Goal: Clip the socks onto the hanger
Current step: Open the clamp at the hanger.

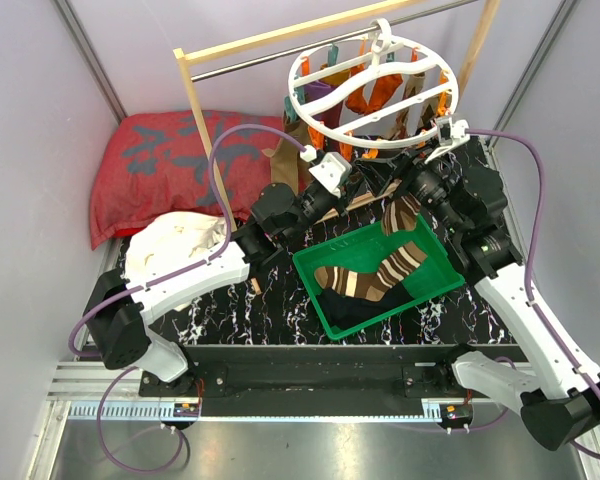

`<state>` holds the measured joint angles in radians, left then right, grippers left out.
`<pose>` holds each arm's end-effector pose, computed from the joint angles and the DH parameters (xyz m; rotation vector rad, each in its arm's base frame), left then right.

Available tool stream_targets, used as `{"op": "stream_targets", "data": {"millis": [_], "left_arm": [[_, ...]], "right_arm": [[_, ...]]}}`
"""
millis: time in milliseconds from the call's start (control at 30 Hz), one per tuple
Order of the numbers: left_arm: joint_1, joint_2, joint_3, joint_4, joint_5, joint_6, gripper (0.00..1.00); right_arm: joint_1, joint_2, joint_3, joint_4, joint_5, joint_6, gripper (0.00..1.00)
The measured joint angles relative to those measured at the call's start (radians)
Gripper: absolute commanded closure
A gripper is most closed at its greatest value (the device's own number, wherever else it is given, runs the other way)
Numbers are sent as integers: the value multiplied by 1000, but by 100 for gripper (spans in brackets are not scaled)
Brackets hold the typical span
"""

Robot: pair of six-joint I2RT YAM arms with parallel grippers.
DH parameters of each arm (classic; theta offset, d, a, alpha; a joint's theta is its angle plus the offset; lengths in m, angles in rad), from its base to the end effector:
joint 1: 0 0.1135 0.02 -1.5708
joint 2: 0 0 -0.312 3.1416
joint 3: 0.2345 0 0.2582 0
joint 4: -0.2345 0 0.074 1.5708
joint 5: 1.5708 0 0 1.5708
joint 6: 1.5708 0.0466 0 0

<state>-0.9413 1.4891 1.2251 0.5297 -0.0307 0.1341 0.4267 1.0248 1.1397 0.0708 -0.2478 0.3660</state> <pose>0.2184 -0.2974 0.4485 0.6606 1.1601 -0.6671 0.1935 0.1005 0.4905 -0.2572 1.4186 0.8273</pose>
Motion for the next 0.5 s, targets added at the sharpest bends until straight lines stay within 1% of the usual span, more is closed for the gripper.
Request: {"op": "stream_targets", "data": {"millis": [100,200,233,300,333,400,500], "left_arm": [[0,0,0,-7,0,0,100],[-1,0,0,-12,0,0,100],[-1,0,2,-14,1,0,100],[-1,0,5,-20,1,0,100],[-1,0,7,-22,1,0,99],[-1,0,13,-28,1,0,95],[-2,0,18,-29,2,-2,86]], "right_arm": [[0,17,0,0,-1,-11,35],[0,27,0,0,-1,-19,43],[0,29,1,0,-1,-22,49],[0,30,2,0,-1,-28,55],[0,30,3,0,-2,-30,62],[0,30,6,2,-4,-36,69],[-2,30,6,11,5,-49,81]]}}
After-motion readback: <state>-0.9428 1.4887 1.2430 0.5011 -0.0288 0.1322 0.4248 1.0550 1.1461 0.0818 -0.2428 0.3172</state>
